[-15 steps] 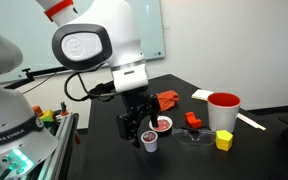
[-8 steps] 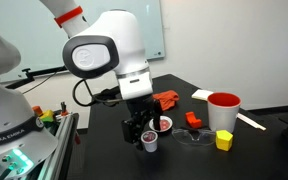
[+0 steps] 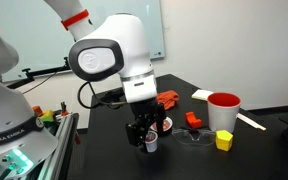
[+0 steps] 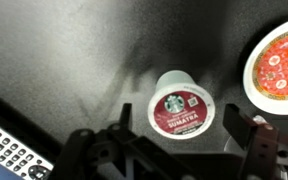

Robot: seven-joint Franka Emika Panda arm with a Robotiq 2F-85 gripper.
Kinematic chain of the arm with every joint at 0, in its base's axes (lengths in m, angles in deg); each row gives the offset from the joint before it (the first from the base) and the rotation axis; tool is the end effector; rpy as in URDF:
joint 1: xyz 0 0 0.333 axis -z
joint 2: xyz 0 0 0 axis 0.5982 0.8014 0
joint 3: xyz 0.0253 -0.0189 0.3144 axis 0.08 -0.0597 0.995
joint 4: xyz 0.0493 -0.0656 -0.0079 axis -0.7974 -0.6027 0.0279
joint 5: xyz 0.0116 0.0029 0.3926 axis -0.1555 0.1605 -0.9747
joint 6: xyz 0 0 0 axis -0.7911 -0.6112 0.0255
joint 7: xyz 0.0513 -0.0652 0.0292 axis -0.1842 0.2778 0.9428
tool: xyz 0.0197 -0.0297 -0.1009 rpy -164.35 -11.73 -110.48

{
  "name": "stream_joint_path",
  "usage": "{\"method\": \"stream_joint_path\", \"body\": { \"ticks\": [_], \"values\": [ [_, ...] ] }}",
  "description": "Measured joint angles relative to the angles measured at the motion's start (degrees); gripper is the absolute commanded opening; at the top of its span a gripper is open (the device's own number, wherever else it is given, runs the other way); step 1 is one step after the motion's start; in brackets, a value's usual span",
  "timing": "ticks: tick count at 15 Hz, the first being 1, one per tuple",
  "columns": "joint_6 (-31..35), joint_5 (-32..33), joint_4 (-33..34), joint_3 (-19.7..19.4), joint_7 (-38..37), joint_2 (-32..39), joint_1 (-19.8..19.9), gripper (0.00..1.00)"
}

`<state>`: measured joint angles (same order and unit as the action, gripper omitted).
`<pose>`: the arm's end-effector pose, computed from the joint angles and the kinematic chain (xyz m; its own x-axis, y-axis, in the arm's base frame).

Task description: Put the white object inside the mug

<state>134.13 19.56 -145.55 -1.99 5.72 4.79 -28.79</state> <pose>0.3820 -0.1732 0.1839 0.5207 -0.8432 0.1337 -0.8537 -0.5157 0.0724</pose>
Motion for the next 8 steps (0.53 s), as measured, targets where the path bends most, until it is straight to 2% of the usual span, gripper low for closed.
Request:
{"method": "stream_joint_path", "body": {
  "ticks": [2,5,6,8],
  "values": [
    [0.0,-0.3,0.3,-0.9,0.0,0.4,-0.9,0.43],
    [0.0,-0.3,0.8,-2.2,0.0,1.0,-2.2,0.23],
    [0.0,-0.3,0.9,-2.5,0.0,1.2,-2.5,0.66],
    [0.0,-0.4,1.1,-3.0,0.0,1.5,-3.0,0.7]
  ]
}}
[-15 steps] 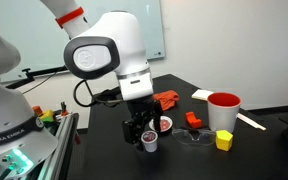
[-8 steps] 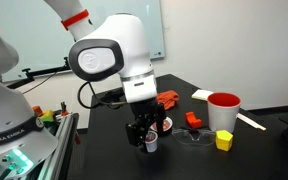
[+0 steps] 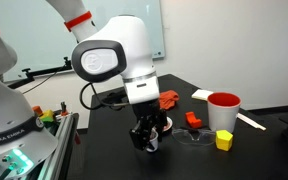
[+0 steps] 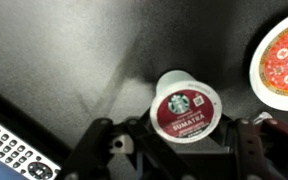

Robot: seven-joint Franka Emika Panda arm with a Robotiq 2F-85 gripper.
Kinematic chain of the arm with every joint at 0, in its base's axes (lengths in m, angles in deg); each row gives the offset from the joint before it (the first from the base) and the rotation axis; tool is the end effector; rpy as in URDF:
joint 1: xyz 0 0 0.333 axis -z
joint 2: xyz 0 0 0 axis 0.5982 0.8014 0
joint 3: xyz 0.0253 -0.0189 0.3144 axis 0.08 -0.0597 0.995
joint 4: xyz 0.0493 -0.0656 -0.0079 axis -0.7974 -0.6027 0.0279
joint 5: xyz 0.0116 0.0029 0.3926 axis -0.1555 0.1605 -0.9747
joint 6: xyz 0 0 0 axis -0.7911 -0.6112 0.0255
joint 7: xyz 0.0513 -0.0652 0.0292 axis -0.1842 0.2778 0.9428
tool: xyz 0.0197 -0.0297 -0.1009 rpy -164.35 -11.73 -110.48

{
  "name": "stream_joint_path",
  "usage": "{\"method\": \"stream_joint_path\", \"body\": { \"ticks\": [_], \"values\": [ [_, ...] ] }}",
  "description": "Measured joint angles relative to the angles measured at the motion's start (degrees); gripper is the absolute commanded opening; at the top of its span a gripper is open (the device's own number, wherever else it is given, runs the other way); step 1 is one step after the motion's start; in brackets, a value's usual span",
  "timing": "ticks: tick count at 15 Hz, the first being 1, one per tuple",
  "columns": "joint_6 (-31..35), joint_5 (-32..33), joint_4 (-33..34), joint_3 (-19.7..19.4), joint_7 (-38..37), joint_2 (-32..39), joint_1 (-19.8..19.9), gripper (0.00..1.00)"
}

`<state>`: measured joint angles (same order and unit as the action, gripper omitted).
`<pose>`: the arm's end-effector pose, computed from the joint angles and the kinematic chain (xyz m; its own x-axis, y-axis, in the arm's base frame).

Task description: Put the white object inside the mug

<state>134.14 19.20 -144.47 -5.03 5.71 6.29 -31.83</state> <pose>0.3858 -0.1777 0.1802 0.5186 -0.8433 0.1410 -0.8550 -0.5112 0.0872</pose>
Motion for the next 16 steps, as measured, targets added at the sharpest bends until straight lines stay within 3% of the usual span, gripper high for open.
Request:
{"method": "stream_joint_path", "body": {
  "ticks": [4,16],
  "values": [
    [-0.1,0.0,0.4,-0.6,0.0,0.2,-0.9,1.0],
    [-0.8,-0.2,0.6,-0.7,0.0,0.2,-2.7,1.0]
  ]
}}
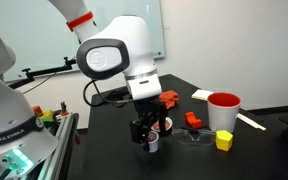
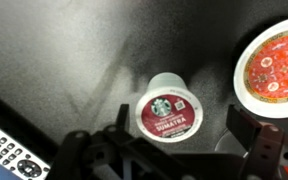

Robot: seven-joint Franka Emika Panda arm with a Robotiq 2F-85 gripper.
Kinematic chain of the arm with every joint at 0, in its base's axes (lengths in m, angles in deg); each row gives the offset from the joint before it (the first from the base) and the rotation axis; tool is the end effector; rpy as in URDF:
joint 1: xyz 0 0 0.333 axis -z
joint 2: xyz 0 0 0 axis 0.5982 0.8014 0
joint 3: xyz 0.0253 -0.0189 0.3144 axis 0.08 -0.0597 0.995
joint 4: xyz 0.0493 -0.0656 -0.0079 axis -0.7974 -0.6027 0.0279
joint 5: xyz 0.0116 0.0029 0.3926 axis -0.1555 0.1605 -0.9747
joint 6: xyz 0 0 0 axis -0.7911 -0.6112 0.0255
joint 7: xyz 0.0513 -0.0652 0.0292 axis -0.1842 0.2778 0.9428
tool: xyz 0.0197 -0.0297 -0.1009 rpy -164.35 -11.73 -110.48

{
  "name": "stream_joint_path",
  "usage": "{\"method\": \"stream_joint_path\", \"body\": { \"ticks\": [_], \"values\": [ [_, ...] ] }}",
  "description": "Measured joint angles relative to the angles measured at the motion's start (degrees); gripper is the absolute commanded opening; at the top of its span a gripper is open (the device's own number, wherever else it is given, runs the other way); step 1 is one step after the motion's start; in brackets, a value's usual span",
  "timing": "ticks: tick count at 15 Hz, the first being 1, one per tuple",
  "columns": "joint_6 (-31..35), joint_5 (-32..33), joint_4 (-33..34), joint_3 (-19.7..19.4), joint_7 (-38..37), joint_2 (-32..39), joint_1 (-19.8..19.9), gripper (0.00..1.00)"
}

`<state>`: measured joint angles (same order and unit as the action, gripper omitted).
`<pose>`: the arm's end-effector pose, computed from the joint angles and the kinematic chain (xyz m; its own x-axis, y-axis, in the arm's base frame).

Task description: Put the white object inside the mug

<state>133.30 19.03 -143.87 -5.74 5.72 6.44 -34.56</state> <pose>0.3942 -0.1661 0.1812 0.5457 -0.8261 0.1409 -0.8380 -0.5373 0.0955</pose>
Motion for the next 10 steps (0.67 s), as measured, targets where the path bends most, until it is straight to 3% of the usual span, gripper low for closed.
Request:
{"method": "stream_joint_path", "body": {
  "ticks": [5,7,8,10],
  "values": [
    [0.0,0.0,0.0,0.0,0.0,0.0,-0.3,0.99],
    [0.0,0.0,0.0,0.0,0.0,0.0,-0.6,0.87],
    [0.0,0.0,-0.1,0.0,0.0,0.0,-0.7,0.71],
    [0.0,0.0,-0.1,0.0,0.0,0.0,-0.8,0.63]
  ]
}}
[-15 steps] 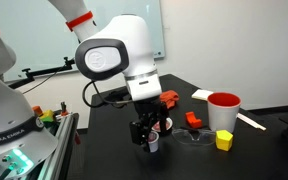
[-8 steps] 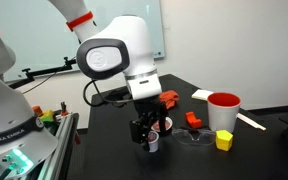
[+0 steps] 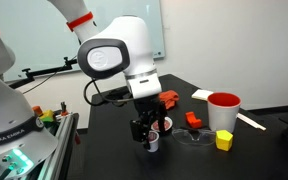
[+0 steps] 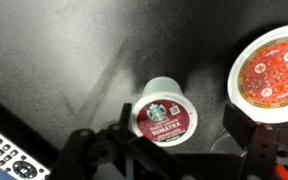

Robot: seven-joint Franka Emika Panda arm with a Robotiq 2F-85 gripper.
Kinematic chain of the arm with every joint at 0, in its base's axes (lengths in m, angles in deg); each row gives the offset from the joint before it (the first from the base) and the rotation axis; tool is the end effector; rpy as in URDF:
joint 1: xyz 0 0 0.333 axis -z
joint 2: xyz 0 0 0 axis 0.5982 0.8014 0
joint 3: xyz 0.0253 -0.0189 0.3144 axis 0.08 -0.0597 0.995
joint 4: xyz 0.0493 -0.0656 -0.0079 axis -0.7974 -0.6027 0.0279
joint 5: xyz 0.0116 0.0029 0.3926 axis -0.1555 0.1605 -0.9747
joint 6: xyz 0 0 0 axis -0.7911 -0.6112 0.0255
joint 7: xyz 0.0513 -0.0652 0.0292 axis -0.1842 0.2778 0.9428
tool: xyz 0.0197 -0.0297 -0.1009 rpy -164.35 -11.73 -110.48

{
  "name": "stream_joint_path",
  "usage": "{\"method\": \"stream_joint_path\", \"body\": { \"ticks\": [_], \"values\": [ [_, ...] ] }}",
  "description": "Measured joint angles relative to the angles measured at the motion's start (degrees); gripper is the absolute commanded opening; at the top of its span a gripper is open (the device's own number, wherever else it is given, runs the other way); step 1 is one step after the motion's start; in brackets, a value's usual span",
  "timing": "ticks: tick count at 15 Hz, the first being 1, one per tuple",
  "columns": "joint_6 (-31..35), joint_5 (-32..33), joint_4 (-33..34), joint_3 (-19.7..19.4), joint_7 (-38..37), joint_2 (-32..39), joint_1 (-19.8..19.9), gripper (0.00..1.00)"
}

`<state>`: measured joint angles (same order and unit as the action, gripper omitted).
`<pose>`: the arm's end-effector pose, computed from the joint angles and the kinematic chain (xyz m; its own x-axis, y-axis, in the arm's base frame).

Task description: Put the white object inside the mug

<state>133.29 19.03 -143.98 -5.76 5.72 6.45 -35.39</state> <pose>0.3957 -0.1602 0.1806 0.5575 -0.8185 0.1391 -0.8302 -0.5490 0.0969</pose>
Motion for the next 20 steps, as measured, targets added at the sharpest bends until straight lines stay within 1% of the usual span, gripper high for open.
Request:
{"method": "stream_joint_path", "body": {
  "ticks": [1,3,5,8,9,10,11,12,13,14,16,17,18,20],
  "values": [
    [0.0,0.0,0.0,0.0,0.0,0.0,0.0,0.58],
    [0.0,0.0,0.0,0.0,0.0,0.0,-0.1,0.55],
    [0.0,0.0,0.0,0.0,0.0,0.0,-0.1,0.57],
    [0.0,0.0,0.0,-0.1,0.0,0.0,-0.1,0.49],
    [0.0,0.0,0.0,-0.1,0.0,0.0,-0.1,0.44],
    [0.0,0.0,0.0,-0.1,0.0,0.0,-0.1,0.41],
    [0.0,0.0,0.2,-0.1,0.0,-0.1,-0.1,0.42],
    [-0.1,-0.2,0.4,-0.1,0.0,-0.4,-0.1,0.39],
    [-0.2,-0.6,0.8,-0.1,0.0,-0.8,-0.1,0.45],
    [-0.4,-1.2,1.4,-0.1,0.0,-1.4,-0.1,0.49],
    [-1.9,-2.3,3.0,0.1,0.0,-3.3,0.0,0.52],
    [-2.8,-2.7,3.8,0.4,0.0,-4.2,0.2,0.56],
    [-3.7,-3.2,4.8,0.7,0.0,-5.1,0.4,0.54],
    [-5.2,-3.5,6.8,1.3,0.0,-5.9,0.8,0.54]
  ]
}}
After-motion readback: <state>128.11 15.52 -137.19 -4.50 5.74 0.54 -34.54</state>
